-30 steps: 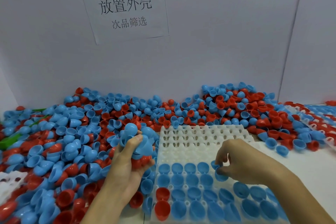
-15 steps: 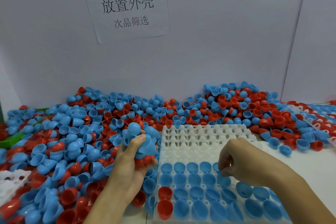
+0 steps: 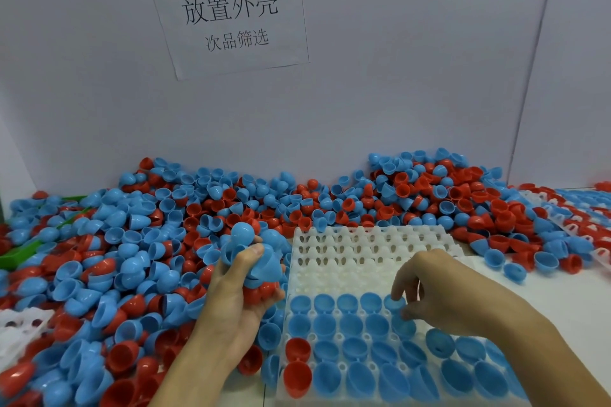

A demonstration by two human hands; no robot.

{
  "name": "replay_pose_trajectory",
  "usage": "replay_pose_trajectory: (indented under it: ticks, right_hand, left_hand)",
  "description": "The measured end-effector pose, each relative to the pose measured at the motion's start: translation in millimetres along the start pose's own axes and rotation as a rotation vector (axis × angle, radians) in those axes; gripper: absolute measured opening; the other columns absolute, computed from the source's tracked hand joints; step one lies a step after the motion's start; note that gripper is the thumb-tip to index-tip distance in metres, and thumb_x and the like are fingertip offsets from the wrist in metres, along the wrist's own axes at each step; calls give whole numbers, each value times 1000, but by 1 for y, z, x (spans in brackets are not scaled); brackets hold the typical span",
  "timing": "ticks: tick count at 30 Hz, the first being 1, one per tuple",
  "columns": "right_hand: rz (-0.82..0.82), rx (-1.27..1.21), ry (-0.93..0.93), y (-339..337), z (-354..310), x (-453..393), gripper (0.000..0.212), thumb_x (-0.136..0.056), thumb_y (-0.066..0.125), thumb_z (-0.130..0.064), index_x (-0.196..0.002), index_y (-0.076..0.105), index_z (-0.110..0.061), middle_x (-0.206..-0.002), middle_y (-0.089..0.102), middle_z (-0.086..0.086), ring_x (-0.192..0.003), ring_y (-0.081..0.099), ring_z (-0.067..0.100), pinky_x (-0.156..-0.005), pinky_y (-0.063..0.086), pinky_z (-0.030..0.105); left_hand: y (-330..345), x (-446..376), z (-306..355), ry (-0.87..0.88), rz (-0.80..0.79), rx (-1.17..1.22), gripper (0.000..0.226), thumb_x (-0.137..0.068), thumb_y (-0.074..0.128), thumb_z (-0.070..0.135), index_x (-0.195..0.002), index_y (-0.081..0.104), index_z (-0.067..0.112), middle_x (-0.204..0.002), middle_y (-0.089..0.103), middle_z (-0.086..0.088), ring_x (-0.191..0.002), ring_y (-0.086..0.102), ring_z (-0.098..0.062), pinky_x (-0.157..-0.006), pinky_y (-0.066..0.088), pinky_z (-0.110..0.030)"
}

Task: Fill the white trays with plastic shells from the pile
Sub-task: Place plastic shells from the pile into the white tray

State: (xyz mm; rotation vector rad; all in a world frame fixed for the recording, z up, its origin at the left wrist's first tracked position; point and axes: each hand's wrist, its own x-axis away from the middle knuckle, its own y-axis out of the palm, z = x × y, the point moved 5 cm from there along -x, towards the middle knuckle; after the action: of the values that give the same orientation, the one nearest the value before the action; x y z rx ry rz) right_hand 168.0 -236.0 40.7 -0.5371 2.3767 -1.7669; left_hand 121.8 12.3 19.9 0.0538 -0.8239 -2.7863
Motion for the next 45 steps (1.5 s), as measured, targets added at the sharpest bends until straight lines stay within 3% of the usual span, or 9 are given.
replay_pose_trajectory:
  ticks: [2, 5, 10, 16, 22, 30, 37, 41, 45]
  right_hand:
    - [-12, -17, -30, -8, 2, 7, 10, -81, 81, -33, -89, 75, -33, -79, 68, -13, -75, 65, 9, -67, 56, 24]
    - [-119, -60, -48, -13, 2, 19, 10, -74, 84, -43, -77, 75, -39, -71, 66, -20, -62, 59, 2, -55, 47, 20]
    - [-278, -53, -31, -5, -10, 27, 16, -70, 87, -43, -79, 76, -37, -58, 56, -10, -51, 45, 5, -47, 36, 20]
    - [-287, 13, -27, 3, -23, 28, 13, -72, 86, -40, -77, 76, -33, -53, 56, -16, -51, 48, 5, -43, 36, 16]
    - [-303, 28, -4, 5, -25, 30, 16, -73, 86, -39, -85, 78, -32, -85, 66, -11, -74, 58, 12, -54, 43, 18]
    - [-286, 18, -26, 2, -23, 29, 8, -78, 83, -35, -75, 76, -35, -69, 60, -13, -61, 51, 7, -50, 41, 17]
    - [-282, -2, -52, 0, -25, 31, 6, -80, 80, -36, -83, 76, -35, -75, 63, -13, -61, 51, 5, -52, 42, 17]
    - [-273, -42, -84, 1, -33, 31, 19, -76, 79, -52, -88, 75, -38, -66, 57, -17, -55, 50, -2, -50, 40, 19]
    - [-264, 3, -105, 5, -41, 30, 24, -74, 81, -53, -89, 76, -34, -66, 56, -14, -53, 49, 0, -45, 38, 17]
  left_hand:
    - [0, 0, 1, 4, -3, 5, 50, -67, 81, 19, -110, 58, 10, -99, 58, -16, -74, 59, -20, -46, 52, -29]
    - [0, 0, 2, 7, -11, 21, 44, -67, 77, 21, -107, 60, 11, -93, 61, -11, -72, 61, -19, -45, 52, -28]
    - [0, -1, 2, 1, -14, 18, 43, -63, 74, 24, -102, 62, 13, -92, 62, -11, -73, 62, -20, -45, 52, -28]
    - [0, 0, 1, 7, -17, 8, 45, -63, 74, 25, -104, 61, 12, -89, 62, -10, -68, 62, -17, -46, 52, -29]
    - [0, -1, 1, 2, -17, 10, 41, -65, 73, 25, -102, 62, 12, -92, 61, -14, -74, 61, -22, -47, 52, -29]
    - [0, -1, 1, 10, -27, 6, 46, -65, 72, 25, -107, 60, 10, -93, 61, -12, -73, 61, -20, -46, 52, -28]
    - [0, 0, 2, 11, -22, 14, 47, -64, 72, 24, -108, 60, 10, -90, 62, -10, -70, 63, -18, -45, 51, -28]
    - [0, 0, 2, 4, -13, 14, 46, -64, 73, 24, -106, 61, 12, -93, 62, -11, -73, 63, -20, -45, 52, -28]
    - [0, -1, 1, -1, -5, 11, 41, -63, 73, 25, -102, 62, 14, -94, 62, -11, -76, 62, -21, -46, 52, -28]
